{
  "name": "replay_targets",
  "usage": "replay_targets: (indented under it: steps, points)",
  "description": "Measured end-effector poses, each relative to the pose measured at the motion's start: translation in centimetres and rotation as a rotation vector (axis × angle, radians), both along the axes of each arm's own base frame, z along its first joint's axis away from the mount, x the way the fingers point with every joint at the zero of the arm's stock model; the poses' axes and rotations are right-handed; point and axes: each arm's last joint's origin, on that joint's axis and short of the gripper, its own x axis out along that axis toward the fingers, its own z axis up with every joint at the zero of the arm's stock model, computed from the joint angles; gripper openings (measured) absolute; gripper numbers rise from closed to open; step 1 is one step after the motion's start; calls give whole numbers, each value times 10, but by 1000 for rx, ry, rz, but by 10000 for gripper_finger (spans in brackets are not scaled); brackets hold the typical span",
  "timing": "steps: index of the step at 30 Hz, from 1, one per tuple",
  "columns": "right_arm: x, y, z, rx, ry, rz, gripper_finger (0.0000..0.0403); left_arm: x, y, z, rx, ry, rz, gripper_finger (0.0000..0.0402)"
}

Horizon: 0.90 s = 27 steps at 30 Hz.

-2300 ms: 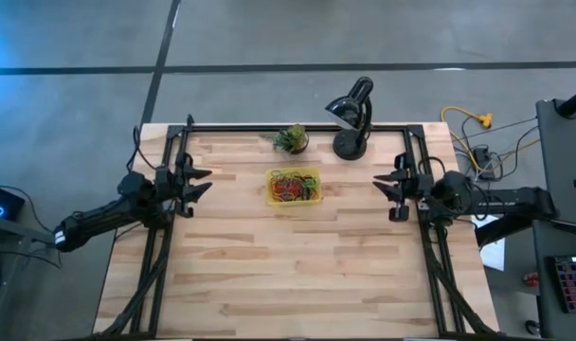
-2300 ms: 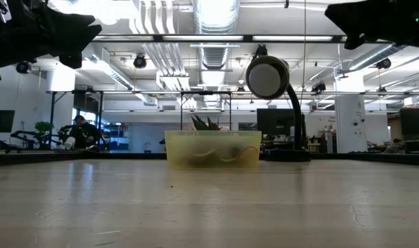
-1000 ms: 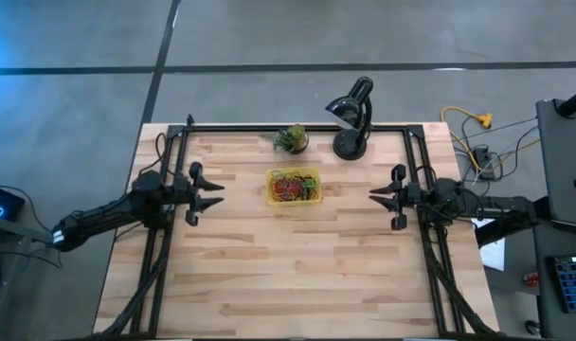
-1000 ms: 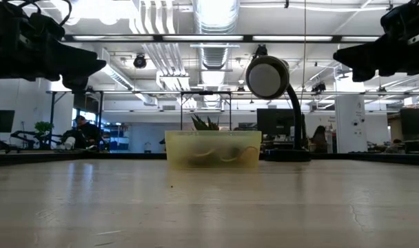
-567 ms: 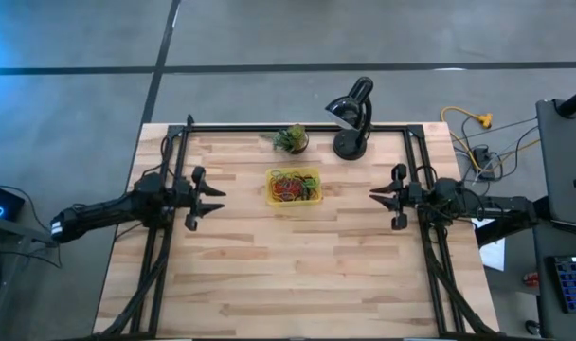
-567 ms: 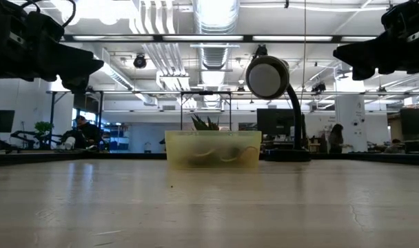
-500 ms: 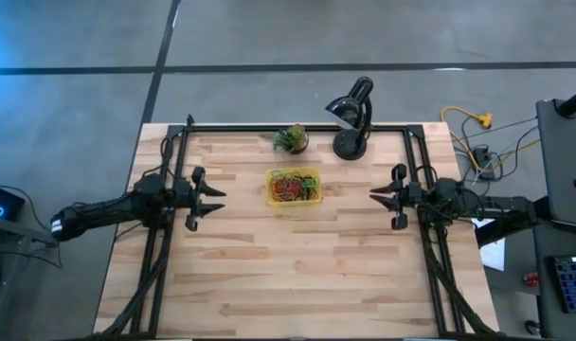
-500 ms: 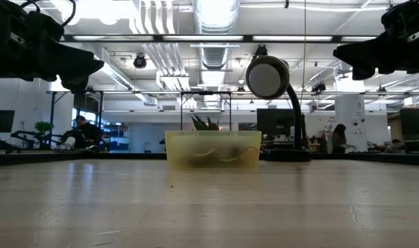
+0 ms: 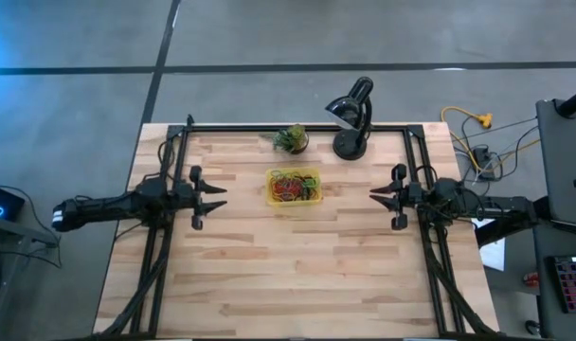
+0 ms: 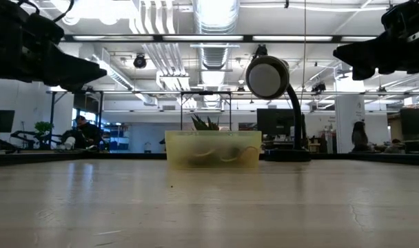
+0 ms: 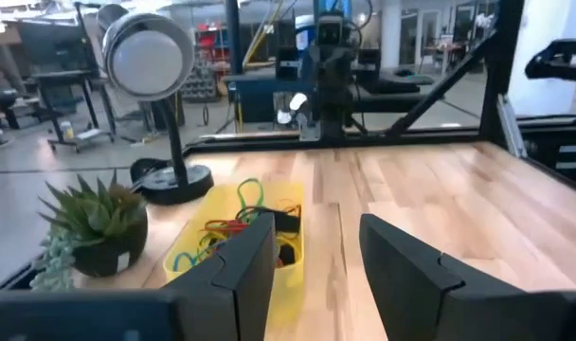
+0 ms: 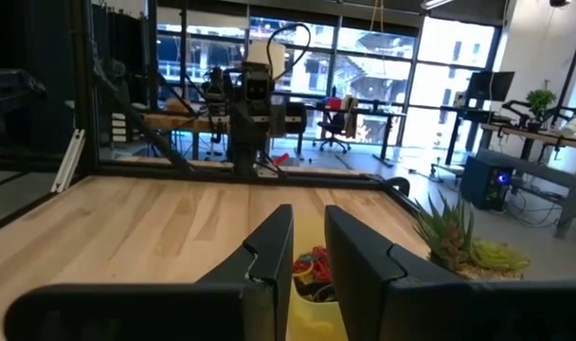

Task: Pick and place rubber bands into bin
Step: Return to Home Position

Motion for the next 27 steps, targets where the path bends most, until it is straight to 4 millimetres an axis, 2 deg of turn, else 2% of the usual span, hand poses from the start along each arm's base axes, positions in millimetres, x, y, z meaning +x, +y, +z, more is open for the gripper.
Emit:
replay_targets:
  steps: [10, 16, 27]
  points:
    - [0, 0, -2, -16, 21, 0, 59, -2, 1, 3, -5, -40, 57, 141]
    - [-1, 0, 5, -15, -48, -1, 59, -4, 1, 8, 0, -93, 59, 141]
    - [0, 0, 2, 0, -18, 0, 59, -3, 1, 8, 2, -78, 59, 141]
